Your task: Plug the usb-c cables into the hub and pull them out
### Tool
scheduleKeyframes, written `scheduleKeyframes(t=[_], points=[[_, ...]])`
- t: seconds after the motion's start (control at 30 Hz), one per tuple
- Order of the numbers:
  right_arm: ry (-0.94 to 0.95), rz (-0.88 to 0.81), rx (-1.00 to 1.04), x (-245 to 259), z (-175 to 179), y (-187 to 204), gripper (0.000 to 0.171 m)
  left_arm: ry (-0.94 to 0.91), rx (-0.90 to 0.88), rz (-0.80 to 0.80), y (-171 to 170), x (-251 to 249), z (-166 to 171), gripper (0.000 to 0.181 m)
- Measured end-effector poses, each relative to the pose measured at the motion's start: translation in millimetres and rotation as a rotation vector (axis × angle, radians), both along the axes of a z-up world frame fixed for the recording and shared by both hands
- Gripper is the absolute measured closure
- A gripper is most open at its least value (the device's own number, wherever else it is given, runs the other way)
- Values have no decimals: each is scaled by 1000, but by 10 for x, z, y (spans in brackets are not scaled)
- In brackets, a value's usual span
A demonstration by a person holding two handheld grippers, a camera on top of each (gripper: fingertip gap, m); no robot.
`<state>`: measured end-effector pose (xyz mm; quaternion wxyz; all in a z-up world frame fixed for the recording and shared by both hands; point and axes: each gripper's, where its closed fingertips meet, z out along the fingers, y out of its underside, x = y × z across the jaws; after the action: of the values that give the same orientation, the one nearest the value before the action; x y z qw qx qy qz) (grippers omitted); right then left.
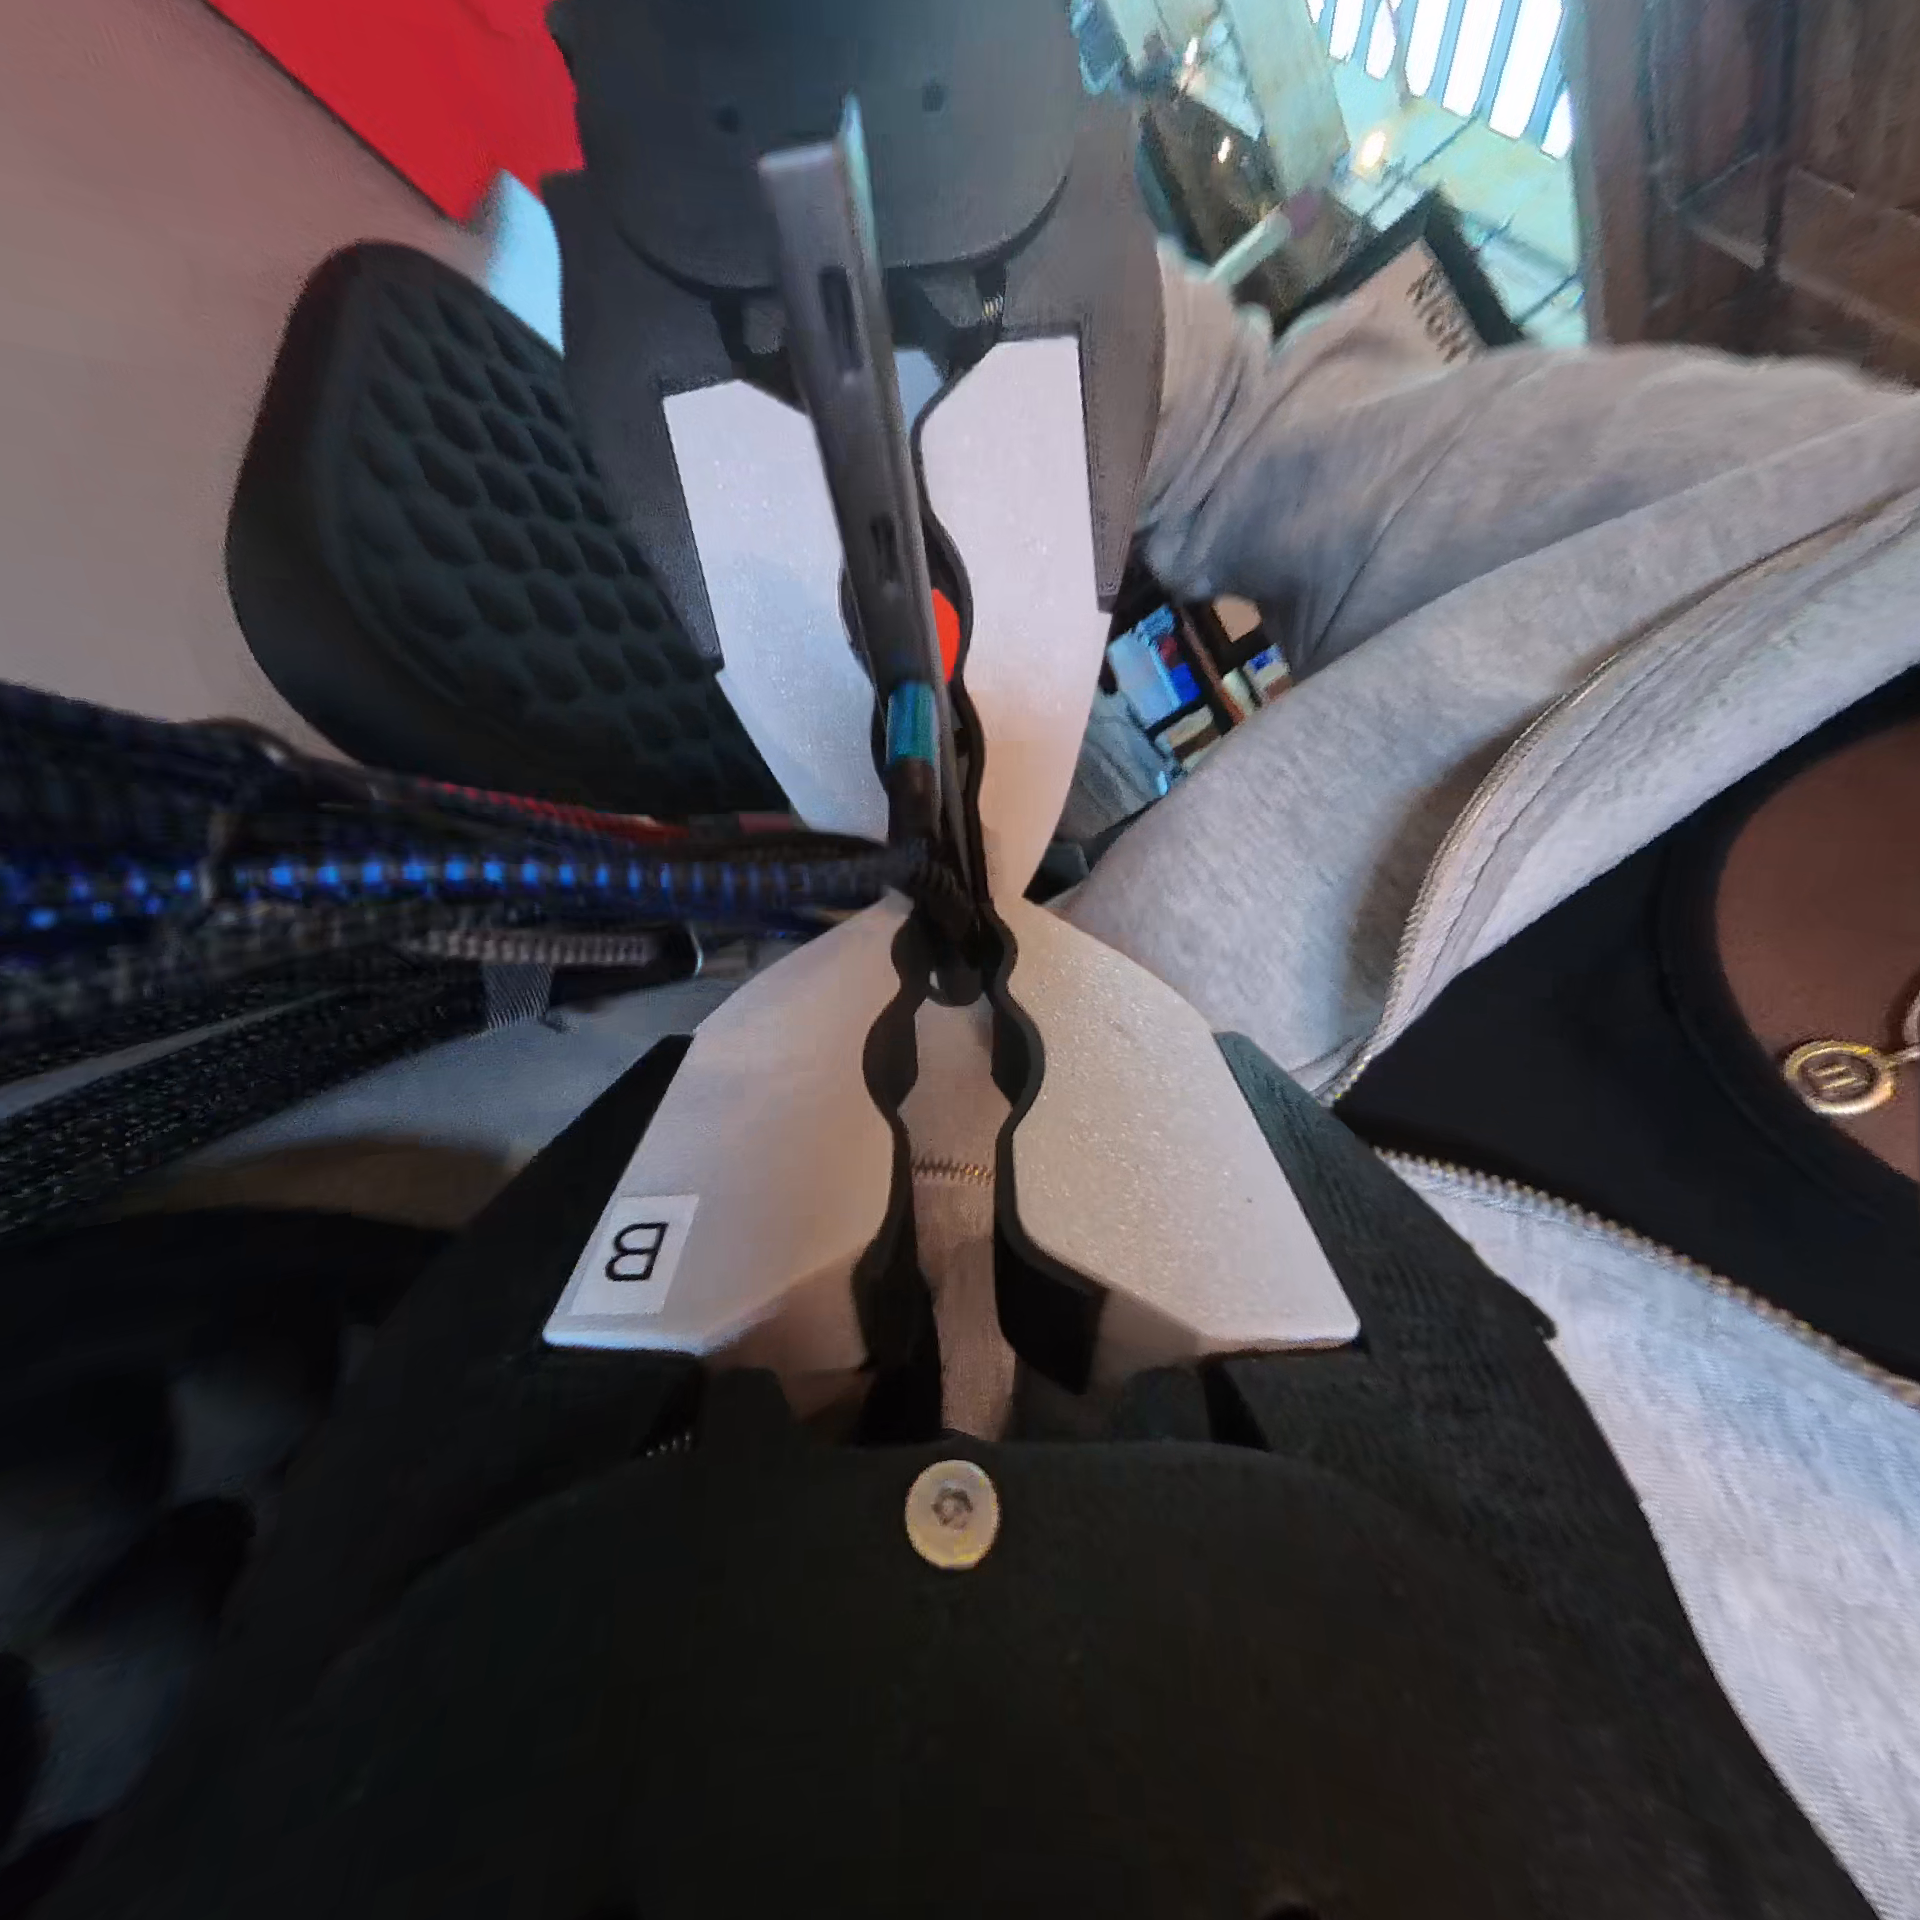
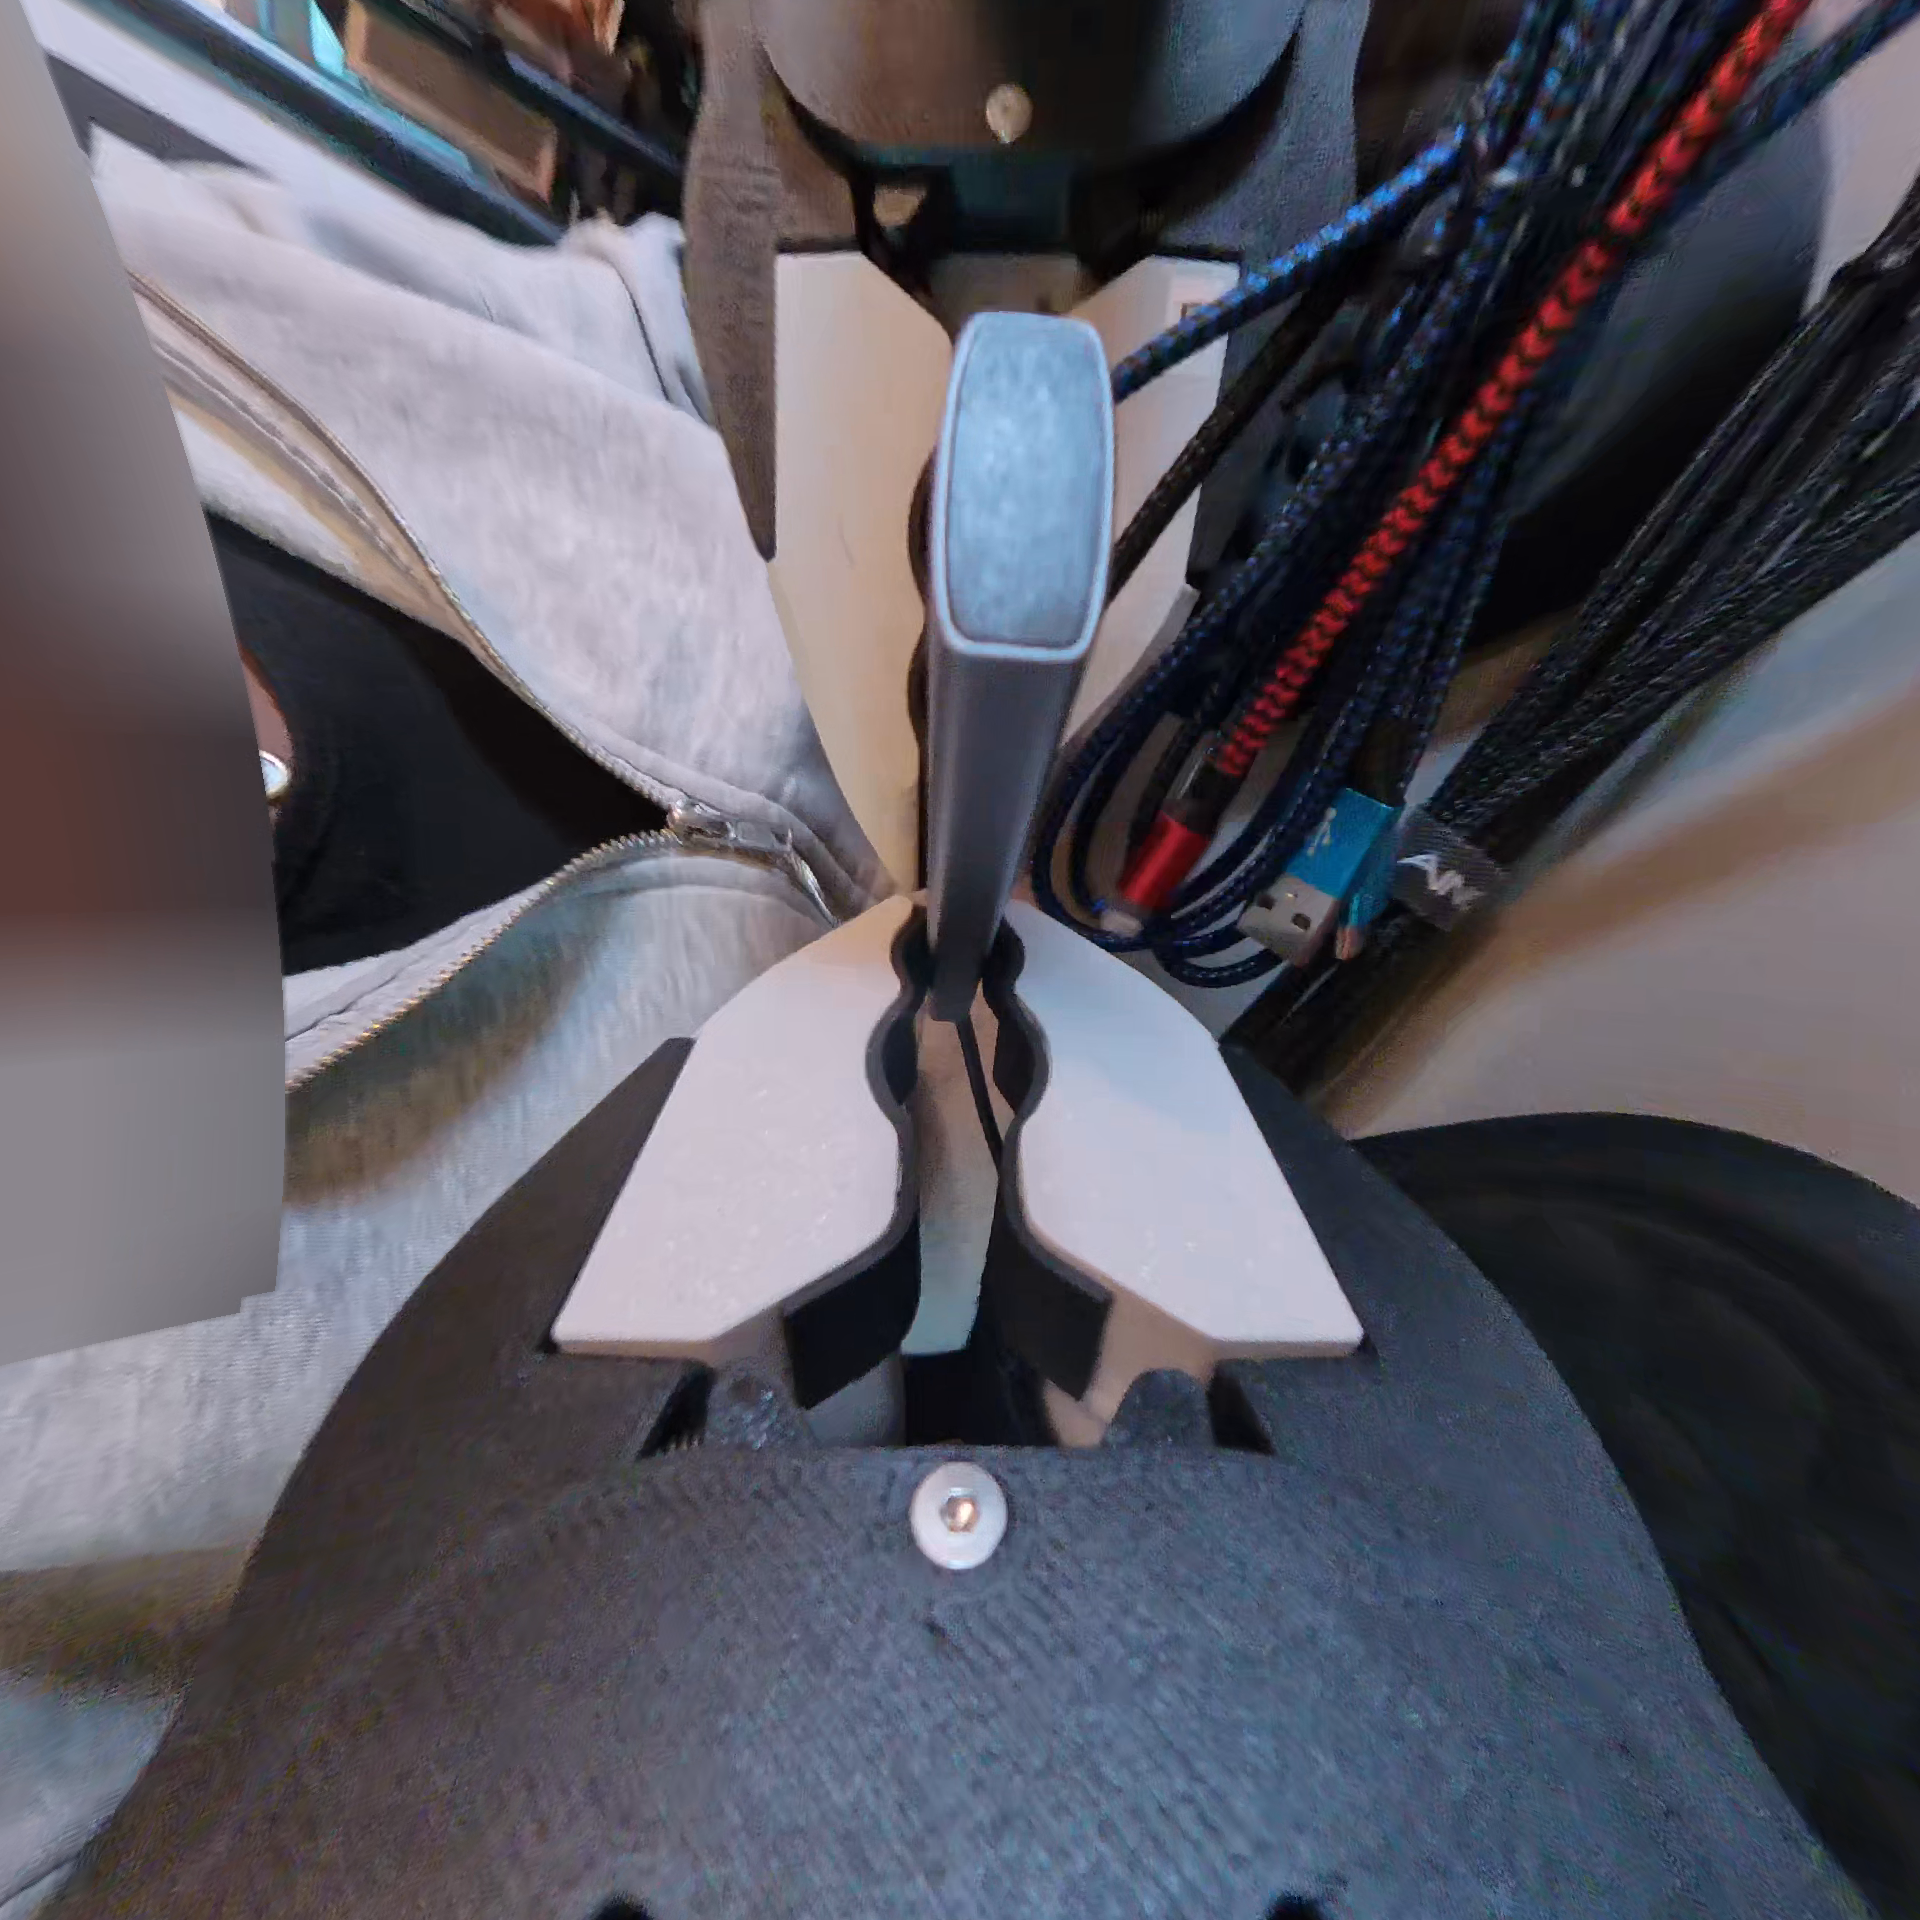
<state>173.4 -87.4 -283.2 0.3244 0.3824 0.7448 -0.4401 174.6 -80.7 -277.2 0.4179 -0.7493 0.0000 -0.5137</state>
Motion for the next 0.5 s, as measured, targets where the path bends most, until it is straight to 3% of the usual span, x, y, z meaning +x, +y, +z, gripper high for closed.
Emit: scheduleKeyframes(t=[0.1, 0.27, 0.5], points=[[29, -96, -46, -113, 72, 82, 161, -93, 51, 55, 7, -105, 134, 149], [13, -221, -148, -147, 120, 106, 161, -88, 94, 220, 52, -300, 181, 173], [6, -261, -189, -108, 112, 52, 161, -40, 91, 196, 57, -259, 160, 175]])
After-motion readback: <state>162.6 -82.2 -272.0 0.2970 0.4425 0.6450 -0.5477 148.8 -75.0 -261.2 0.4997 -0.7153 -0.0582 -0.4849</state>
